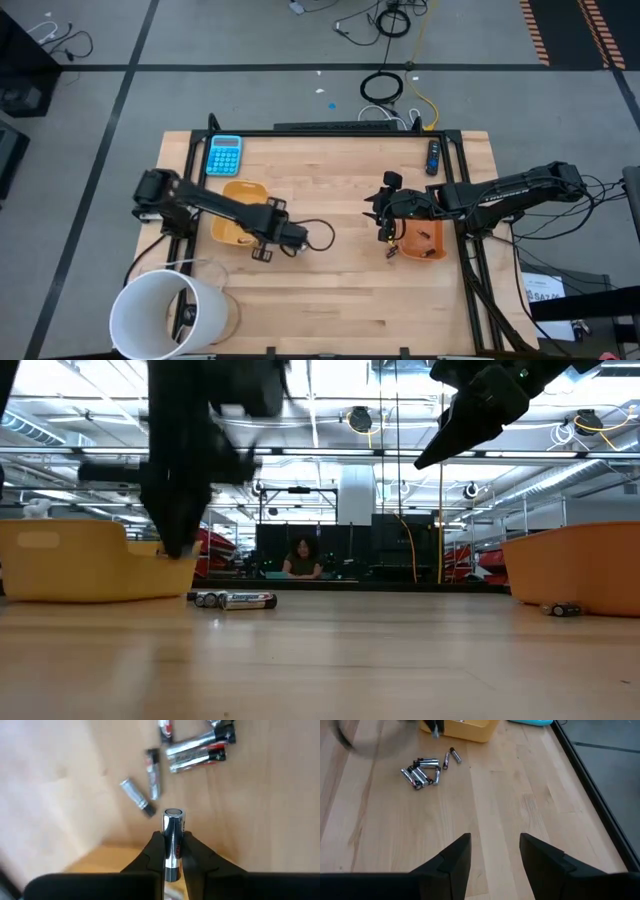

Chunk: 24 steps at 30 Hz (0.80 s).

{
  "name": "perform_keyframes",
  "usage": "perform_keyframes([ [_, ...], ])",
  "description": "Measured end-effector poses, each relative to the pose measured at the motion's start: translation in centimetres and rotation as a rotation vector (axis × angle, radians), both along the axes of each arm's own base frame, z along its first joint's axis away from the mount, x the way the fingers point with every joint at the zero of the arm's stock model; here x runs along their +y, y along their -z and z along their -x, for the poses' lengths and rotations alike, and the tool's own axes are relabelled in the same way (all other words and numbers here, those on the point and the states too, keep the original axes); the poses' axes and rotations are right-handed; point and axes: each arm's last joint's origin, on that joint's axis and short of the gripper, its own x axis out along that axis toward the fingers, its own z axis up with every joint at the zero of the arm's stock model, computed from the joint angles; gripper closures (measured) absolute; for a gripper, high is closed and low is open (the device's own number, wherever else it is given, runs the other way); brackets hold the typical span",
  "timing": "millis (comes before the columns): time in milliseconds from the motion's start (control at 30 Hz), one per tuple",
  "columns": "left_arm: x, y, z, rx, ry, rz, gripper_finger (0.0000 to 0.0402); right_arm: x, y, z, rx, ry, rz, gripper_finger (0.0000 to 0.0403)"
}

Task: Sort batteries
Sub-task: Put the silver battery into the yellow bin

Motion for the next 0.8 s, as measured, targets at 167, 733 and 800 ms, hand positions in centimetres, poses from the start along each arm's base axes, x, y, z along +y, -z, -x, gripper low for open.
perform_keyframes([
  [167, 0.3, -4.4, 1.9, -0.163, -0.094, -0.004, 0.0363, 0.0, 0.0, 0.0, -0.004, 0.011, -0.013, 0.0243],
  [733, 3.5, -4.7, 7.6, -0.259, -0.451, -0.128, 0.0209, 0.1, 0.0, 0.0, -0.016, 0.027, -0.040, 0.0243],
  [800, 3.4, -5.2, 7.3, -0.279, -0.456, -0.118, 0.0186, 0.1, 0.0, 0.0, -0.016, 0.027, -0.040, 0.0243],
])
